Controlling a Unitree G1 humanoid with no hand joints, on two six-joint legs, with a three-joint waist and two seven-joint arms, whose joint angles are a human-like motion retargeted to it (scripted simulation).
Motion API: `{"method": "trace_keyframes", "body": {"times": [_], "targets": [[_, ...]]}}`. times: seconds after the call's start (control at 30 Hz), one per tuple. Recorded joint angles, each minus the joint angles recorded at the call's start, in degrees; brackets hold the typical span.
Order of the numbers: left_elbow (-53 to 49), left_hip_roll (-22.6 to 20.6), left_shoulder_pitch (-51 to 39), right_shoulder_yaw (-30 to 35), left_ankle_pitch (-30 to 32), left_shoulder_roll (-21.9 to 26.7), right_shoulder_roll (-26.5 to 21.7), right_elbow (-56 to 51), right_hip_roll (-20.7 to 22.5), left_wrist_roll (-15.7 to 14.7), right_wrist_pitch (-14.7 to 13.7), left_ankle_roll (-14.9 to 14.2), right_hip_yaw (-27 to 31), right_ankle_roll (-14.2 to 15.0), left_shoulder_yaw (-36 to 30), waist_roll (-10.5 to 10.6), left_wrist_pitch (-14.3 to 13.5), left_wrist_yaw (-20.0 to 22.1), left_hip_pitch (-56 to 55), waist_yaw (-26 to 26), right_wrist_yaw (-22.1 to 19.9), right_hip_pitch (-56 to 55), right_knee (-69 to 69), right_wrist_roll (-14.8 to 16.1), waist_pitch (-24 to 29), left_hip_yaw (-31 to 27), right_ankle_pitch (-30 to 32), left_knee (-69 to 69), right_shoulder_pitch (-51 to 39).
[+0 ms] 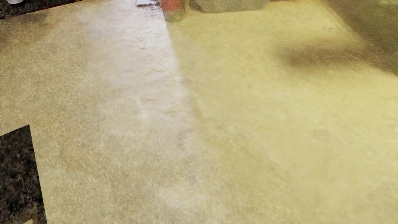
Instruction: Go to the counter
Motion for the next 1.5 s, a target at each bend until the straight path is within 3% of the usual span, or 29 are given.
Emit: {"method": "trace_keyframes", "body": {"times": [0.27, 0.3, 0.37, 0.4, 0.43, 0.47, 0.53, 0.57, 0.6, 0.67, 0.73, 0.77, 0.8, 0.83, 0.87, 0.9, 0.97, 1.13, 1.23, 1.27, 1.3, 1.37, 1.4, 1.43, 1.47, 1.5], "targets": [[-2.64, -1.20, -1.17, -1.65, 1.44, 0.85, -1.33, -1.11, -2.60, -0.84, -0.40, -1.73, -5.80, -0.33, -2.59, 0.21, -1.59, 0.64, -3.45, -0.16, -2.21, -0.36, 4.22, 1.49, 0.72, -5.36, -0.89, 4.20, 1.93], [-3.32, -1.93, -1.64, -2.05, 2.22, 0.58, -1.72, -1.12, -3.62, -1.11, -0.08, -2.99, -7.83, -0.22, -2.61, 0.12, -1.95, 0.72, -4.96, -0.14, -2.10, -0.20, 4.17, 1.54, 0.85, -7.07, -0.73, 5.07, 2.41], [-4.55, -3.30, -2.29, -2.26, -0.18, 0.83, -2.43, -0.58, -5.92, -0.91, 0.24, -11.94, -12.93, 0.31, -2.52, -0.25, -2.59, 0.79, -8.39, -0.68, -1.51, 0.43, 4.47, 1.83, 0.97, -9.93, -1.20, 7.77, 3.51], [-5.10, -5.03, -2.49, -1.95, -2.17, 1.14, -2.83, -0.17, -7.22, -0.55, 0.34, -12.10, -16.38, 0.80, -2.50, -0.42, -3.21, 0.45, -10.32, -1.62, -0.95, 1.38, 4.77, 1.86, 0.97, -9.39, -1.86, 9.77, 4.23], [-5.43, -3.17, -2.66, -1.99, -3.21, 1.39, -3.36, 0.09, -8.43, -0.07, 0.58, -12.16, -20.04, 1.37, -2.63, -0.53, -3.80, 0.13, -12.51, -2.68, -0.56, 2.77, 4.73, 2.16, 0.96, -5.84, -2.36, 12.85, 5.08], [-5.20, 5.74, -2.95, -2.19, -3.57, 1.29, -3.56, 0.15, -9.13, 0.33, 1.38, -13.12, -23.61, 1.97, -2.44, -0.40, -4.01, 0.08, -13.26, -3.40, -0.30, 4.55, 4.03, 2.53, 0.87, 4.19, -2.48, 16.58, 5.67], [-4.40, 19.16, -2.82, -3.81, -3.61, 0.98, -4.56, 0.59, -9.48, 1.02, 2.82, 0.95, -29.80, 3.57, -1.51, 0.58, -4.36, 1.69, -7.86, -3.67, -0.21, 8.04, 2.28, 3.66, 0.33, 29.12, -1.47, 15.83, 7.07], [-3.89, 21.58, -2.40, -5.40, 0.09, 0.50, -5.02, 0.93, -9.93, 0.95, 3.59, 4.98, -32.33, 4.68, -0.66, 1.19, -4.29, 3.17, -3.74, -3.56, -0.75, 9.70, 2.03, 4.53, 0.03, 39.88, -0.96, 11.54, 7.71], [-3.18, 20.69, -1.94, -6.54, 1.99, -0.13, -5.76, 1.25, -10.74, 0.66, 3.95, 4.40, -34.01, 5.90, 0.12, 1.52, -4.37, 4.17, -2.38, -2.89, -0.95, 11.33, 1.72, 4.95, -0.09, 41.58, -0.11, 9.39, 8.23], [-0.18, 16.67, -1.47, -9.35, -0.66, -0.89, -7.27, 2.10, -14.57, 0.07, 4.27, 5.02, -36.44, 9.13, 1.41, 1.91, -3.77, 5.11, -2.31, -1.57, -1.69, 14.28, 4.29, 5.62, -0.14, 37.65, 3.06, 9.35, 9.20], [4.23, 10.89, -2.58, -12.38, -2.11, -0.83, -7.86, 2.13, -19.99, 0.98, 4.45, 5.87, -37.37, 9.88, 1.15, 2.11, -1.85, 3.89, -1.79, -0.71, -2.96, 15.97, 9.16, 5.88, -0.20, 33.58, 10.50, 7.50, 10.83], [5.77, 7.46, -2.97, -12.97, -2.58, -0.58, -8.21, 1.70, -23.33, 1.87, 4.45, 6.62, -36.89, 6.91, 0.11, 2.11, -0.98, 2.22, -1.05, -0.45, -2.93, 15.80, 12.84, 5.64, -0.19, 31.54, 15.68, 5.69, 11.27], [6.60, 4.24, -3.22, -12.75, -2.92, -0.09, -8.41, 1.10, -26.85, 2.54, 3.65, 7.44, -36.82, -1.59, -0.89, 1.93, -0.42, 0.24, -0.30, -0.22, -2.44, 15.22, 16.90, 5.03, -0.12, 29.43, 18.30, 3.99, 11.36], [6.82, 1.33, -3.42, -12.85, -3.38, 0.51, -8.37, 0.36, -28.03, 3.02, 3.08, 8.28, -32.02, -7.58, -1.65, 1.67, -0.05, -1.28, 0.10, -0.56, -2.11, 12.25, 21.71, 4.52, 0.14, 26.67, 16.18, 3.07, 11.10], [6.71, -0.98, -3.73, -13.42, -3.92, 0.97, -8.02, -1.03, -25.00, 3.07, 2.89, 8.96, -21.16, -7.39, -1.83, 1.56, 0.24, -1.68, 0.27, -1.44, -2.48, 6.20, 27.57, 3.86, 0.56, 23.37, 11.63, 2.67, 10.82], [6.34, -2.74, -3.95, -14.94, -4.44, 1.47, -7.03, -2.87, -20.27, 2.81, 2.60, 9.46, -11.35, -5.06, -1.52, 1.54, 0.16, -1.31, 0.41, -2.08, -3.45, 0.10, 33.11, 3.75, 0.93, 20.32, 9.00, 2.42, 10.49], [4.59, -5.16, -3.63, -18.51, -5.43, 2.19, -4.70, -5.58, -11.32, 1.97, 0.48, 9.94, -0.83, -1.29, -1.59, 1.48, 0.11, 0.62, 0.81, -2.66, -5.19, -9.84, 40.48, 3.15, 1.39, 15.31, 6.77, 1.99, 9.65], [3.01, -9.97, -4.83, -22.35, -8.77, 4.20, -2.37, -18.05, 1.11, 1.58, -6.23, 9.47, 0.43, -5.37, -4.70, 1.38, -0.13, 0.29, 3.61, -4.99, -6.21, -25.85, 33.19, -3.06, 1.54, 0.81, 5.36, 0.90, 13.28], [2.08, -11.81, -4.75, -24.43, -11.89, 4.34, -2.28, -23.03, 10.59, 1.49, -8.30, 8.50, 6.85, -1.17, -7.83, 1.81, -1.16, 0.35, 6.62, -5.84, -5.11, -28.41, 10.62, -5.44, 1.27, -7.49, 8.10, 0.66, 18.59], [1.88, -11.96, -4.02, -24.63, -12.43, 4.30, -2.24, -22.70, 12.72, 1.19, -8.26, 7.63, 9.44, 2.09, -8.92, 1.96, -1.73, 0.58, 8.08, -5.82, -4.35, -27.11, 2.12, -5.60, 1.08, -9.60, 10.52, 0.37, 19.82], [1.84, -11.55, -3.12, -24.51, -12.35, 4.47, -1.77, -20.74, 13.72, 0.89, -7.60, 6.66, 10.56, -6.36, -10.01, 2.12, -1.93, 0.50, 9.30, -5.73, -3.68, -26.08, 0.82, -5.47, 0.94, -11.79, 17.23, 0.84, 20.34], [1.86, -10.17, -1.29, -24.61, -7.99, 4.71, 0.33, -10.93, 12.05, -0.23, -3.74, 4.35, 7.04, -7.36, -10.77, 2.99, -1.05, 0.72, 7.16, -5.31, -2.67, -24.88, 6.66, -4.26, 1.37, -15.09, 11.05, 12.07, 18.91], [2.12, -10.06, -0.15, -24.42, -1.19, 4.04, 1.41, -3.90, 10.56, -0.73, 0.85, 0.25, 5.51, -6.92, -10.32, 3.40, -0.04, 0.73, 4.78, -5.02, -1.05, -23.50, 9.80, -3.21, 1.69, -15.96, 7.37, 20.13, 16.04], [2.46, -10.46, 0.47, -21.81, 6.58, 3.89, 1.84, 3.67, 8.80, -0.45, 4.89, -9.30, 3.30, -6.85, -10.97, 3.59, 0.43, 0.18, 1.20, -4.68, 3.55, -21.32, 11.28, -3.99, 1.88, -18.37, 4.32, 29.21, 12.81], [2.85, -11.62, 0.29, -15.62, 12.63, 4.87, 1.49, 9.42, 7.01, 0.75, 5.16, -11.98, 0.54, -6.95, -13.24, 3.77, 0.35, -2.31, -3.08, -4.45, 11.28, -18.31, 11.41, -7.80, 1.94, -20.51, 1.86, 38.60, 10.01], [2.60, -11.91, -0.17, -9.54, 15.20, 6.34, 0.41, 11.81, 5.40, 2.33, 3.41, -12.13, -2.32, -6.87, -15.84, 4.00, -0.56, -5.81, -7.31, -4.20, 17.53, -15.00, 11.57, -12.20, 2.00, -21.30, -0.52, 46.82, 8.03]]}}
